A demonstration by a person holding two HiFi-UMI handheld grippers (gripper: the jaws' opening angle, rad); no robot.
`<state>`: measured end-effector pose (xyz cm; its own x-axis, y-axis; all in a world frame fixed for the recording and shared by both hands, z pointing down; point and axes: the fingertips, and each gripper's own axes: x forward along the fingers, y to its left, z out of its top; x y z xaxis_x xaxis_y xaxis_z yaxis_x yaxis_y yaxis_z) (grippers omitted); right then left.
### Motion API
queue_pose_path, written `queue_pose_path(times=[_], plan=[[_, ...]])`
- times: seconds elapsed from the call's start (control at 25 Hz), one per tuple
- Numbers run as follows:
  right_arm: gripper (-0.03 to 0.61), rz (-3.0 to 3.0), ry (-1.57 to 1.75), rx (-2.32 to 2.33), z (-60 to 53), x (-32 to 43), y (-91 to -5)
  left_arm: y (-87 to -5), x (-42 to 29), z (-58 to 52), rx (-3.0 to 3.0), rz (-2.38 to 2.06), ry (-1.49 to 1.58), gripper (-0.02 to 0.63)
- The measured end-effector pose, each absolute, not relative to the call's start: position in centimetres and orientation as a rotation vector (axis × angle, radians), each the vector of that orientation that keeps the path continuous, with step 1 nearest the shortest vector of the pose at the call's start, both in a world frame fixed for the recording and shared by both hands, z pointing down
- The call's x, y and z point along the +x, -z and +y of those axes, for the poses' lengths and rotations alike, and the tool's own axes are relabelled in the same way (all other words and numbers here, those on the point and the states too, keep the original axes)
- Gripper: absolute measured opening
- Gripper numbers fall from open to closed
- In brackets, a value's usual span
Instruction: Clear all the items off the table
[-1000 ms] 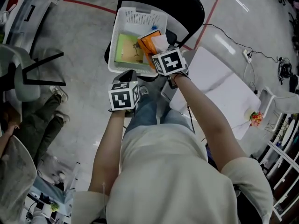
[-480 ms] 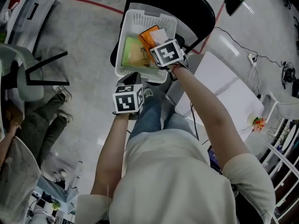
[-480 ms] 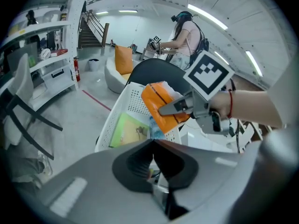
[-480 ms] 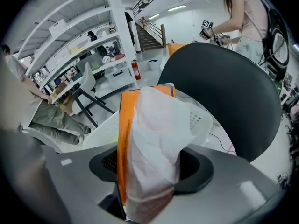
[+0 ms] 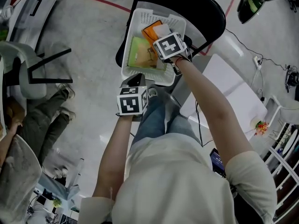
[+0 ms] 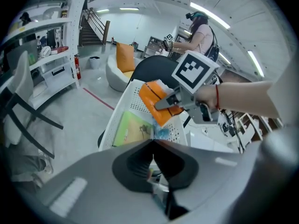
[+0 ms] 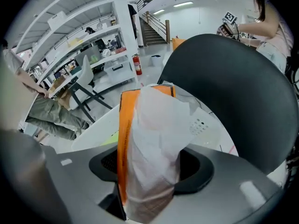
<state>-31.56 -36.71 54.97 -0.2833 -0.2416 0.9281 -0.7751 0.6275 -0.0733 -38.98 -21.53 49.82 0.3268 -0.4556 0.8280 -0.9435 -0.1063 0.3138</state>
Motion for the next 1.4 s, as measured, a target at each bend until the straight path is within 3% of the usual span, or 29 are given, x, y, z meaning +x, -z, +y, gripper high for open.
queue_pose_path(times=[0.76, 0.88, 1.0, 1.4], plan=[[0.295, -1.792, -0.493, 0.722, -39.8, -33.0, -56.7, -50.7, -39.7, -21.4, 1.69, -1.257, -0.681, 0.009], [0.326, -1.798, -0.466, 0.75, -40.4, -33.3, -56.4, -50.8, -39.9, -21.3, 1.69, -1.255, -0.682, 0.008], [0.41, -1.822, -0.459, 0.794, -41.0, -33.4, -56.0, -50.8, -40.0, -21.3, 1.688, -1.258, -0.677, 0.009], [0.394, -1.841, -0.469, 0.814, -40.2, -33.2, -55.0, -50.4, -39.7, -20.7, 1.701, -1.261, -0.677, 0.009]])
